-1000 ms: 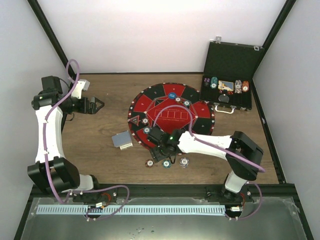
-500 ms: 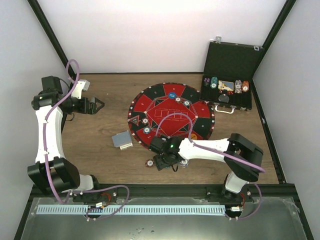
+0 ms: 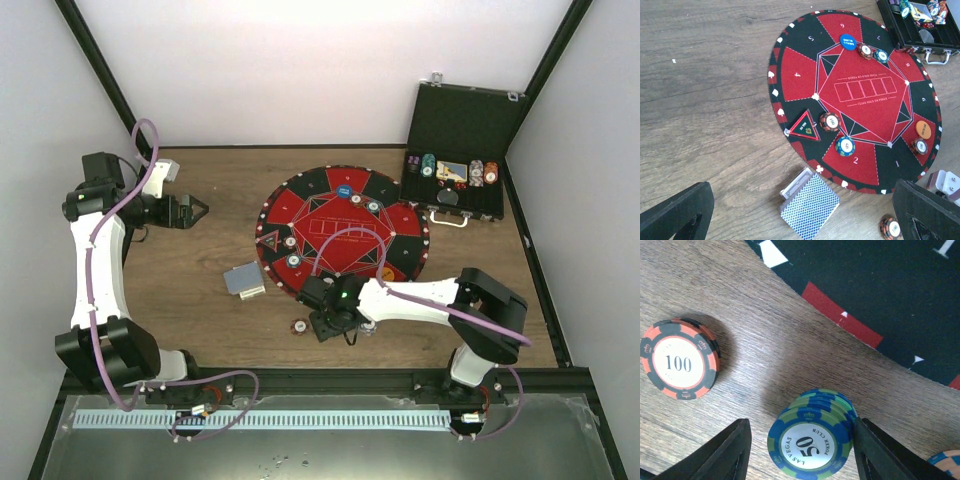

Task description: Distribute texas hold em gaming equipment

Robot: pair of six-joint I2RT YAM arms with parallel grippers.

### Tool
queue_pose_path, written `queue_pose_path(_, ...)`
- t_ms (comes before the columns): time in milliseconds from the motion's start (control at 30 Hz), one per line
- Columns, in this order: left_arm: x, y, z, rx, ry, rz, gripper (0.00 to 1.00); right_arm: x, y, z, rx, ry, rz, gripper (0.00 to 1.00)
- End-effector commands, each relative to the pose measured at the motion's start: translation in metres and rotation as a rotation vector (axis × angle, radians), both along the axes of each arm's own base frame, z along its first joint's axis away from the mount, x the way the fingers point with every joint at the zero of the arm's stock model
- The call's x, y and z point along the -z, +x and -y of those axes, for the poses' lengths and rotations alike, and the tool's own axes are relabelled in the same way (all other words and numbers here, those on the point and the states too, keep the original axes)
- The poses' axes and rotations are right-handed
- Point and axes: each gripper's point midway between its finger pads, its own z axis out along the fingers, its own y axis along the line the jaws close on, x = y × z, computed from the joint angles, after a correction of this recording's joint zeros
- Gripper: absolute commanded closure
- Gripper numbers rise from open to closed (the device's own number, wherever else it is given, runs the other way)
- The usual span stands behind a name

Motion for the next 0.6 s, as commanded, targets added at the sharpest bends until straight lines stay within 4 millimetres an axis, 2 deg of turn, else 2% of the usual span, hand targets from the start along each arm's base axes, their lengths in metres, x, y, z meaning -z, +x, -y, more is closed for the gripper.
queue_pose_path(0, -0.007, -0.003, 0.002, 0.005, -0.009, 0.025, 0.0, -0.005, 0.003, 0.004, 0.013, -0.023, 0.032, 0.41)
queue_pose_path(333, -0.009, -0.003, 0.002, 0.002, -0.009, 0.03, 0.0, -0.008, 0.003, -0.003, -0.017, -0.05, 0.049, 0.42)
queue_pose_path(567, -0.01, -0.003, 0.003, 0.003, -0.012, 0.032, 0.0, -0.027, 0.008, -0.005, -0.01, -0.046, 0.087, 0.42)
